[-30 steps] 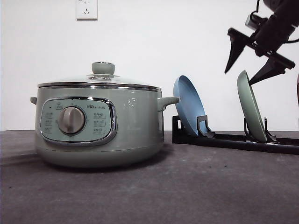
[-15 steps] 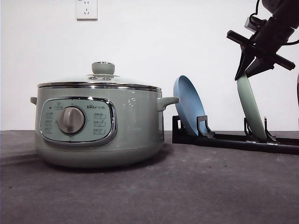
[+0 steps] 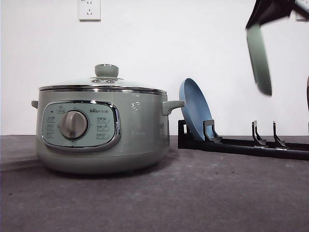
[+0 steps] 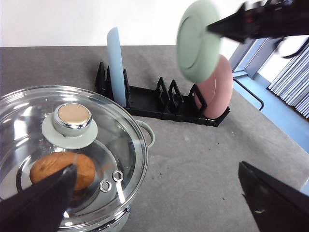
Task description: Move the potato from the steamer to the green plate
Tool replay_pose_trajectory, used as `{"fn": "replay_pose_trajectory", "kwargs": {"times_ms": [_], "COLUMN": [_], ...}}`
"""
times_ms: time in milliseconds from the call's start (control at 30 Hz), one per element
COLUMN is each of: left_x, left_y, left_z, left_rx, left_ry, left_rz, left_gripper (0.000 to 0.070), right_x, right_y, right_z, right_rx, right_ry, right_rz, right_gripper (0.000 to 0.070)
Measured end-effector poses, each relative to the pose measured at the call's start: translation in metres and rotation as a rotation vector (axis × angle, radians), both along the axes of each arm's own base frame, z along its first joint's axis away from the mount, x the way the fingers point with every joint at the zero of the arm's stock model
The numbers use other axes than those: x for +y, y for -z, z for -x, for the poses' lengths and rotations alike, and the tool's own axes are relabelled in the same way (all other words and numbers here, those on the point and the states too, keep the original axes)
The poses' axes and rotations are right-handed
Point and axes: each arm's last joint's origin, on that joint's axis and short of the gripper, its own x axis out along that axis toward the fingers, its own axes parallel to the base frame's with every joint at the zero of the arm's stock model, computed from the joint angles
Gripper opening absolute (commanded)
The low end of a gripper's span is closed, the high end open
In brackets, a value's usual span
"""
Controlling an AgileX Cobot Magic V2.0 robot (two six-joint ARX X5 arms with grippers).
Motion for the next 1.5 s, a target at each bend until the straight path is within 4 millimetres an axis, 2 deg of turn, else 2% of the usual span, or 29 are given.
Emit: {"fn": "replay_pose_trajectory", "kwargs": {"times_ms": [167,433,700,867,1033,1300,1500], "left_x": [0.0,0.0,0.0,0.0,0.0,0.0,0.0], "left_y": [0.0,0.0,0.001,0.003,0.003,0.003,0.003], "left_z": [0.0,0.0,0.0,0.001,0.001,0.001,0.001], "left_rx": [0.0,0.0,0.012,0.03,0.035,0.036,0.036], "left_ry": [0.0,0.0,0.0,0.0,0.0,0.0,0.001], "left_rz": [0.0,0.0,-0.003,-0.008,-0.01,-0.011,-0.012], "left_gripper": [0.07,0.07,0.07,0.07,0.07,0.07,0.07], "right_x": [0.015,0.065,0.118,0.141,0.147,0.157,0.171], "right_y": [-0.012,-0.022,-0.013,0.013,0.057,0.131,0.169], "right_z": [0.038,0.099,0.144,0.168,0.188,0.213,0.224], "right_rx": [0.042,0.083,0.104,0.13,0.205,0.294,0.299], "right_ry": [-0.106,-0.308,-0.415,-0.45,-0.405,-0.448,-0.502], "right_rz": [0.082,0.302,0.581,0.707,0.833,0.88,0.865], "right_gripper": [0.0004,0.0005,0.0004,0.0005,0.0005,0.0004,0.0004]}}
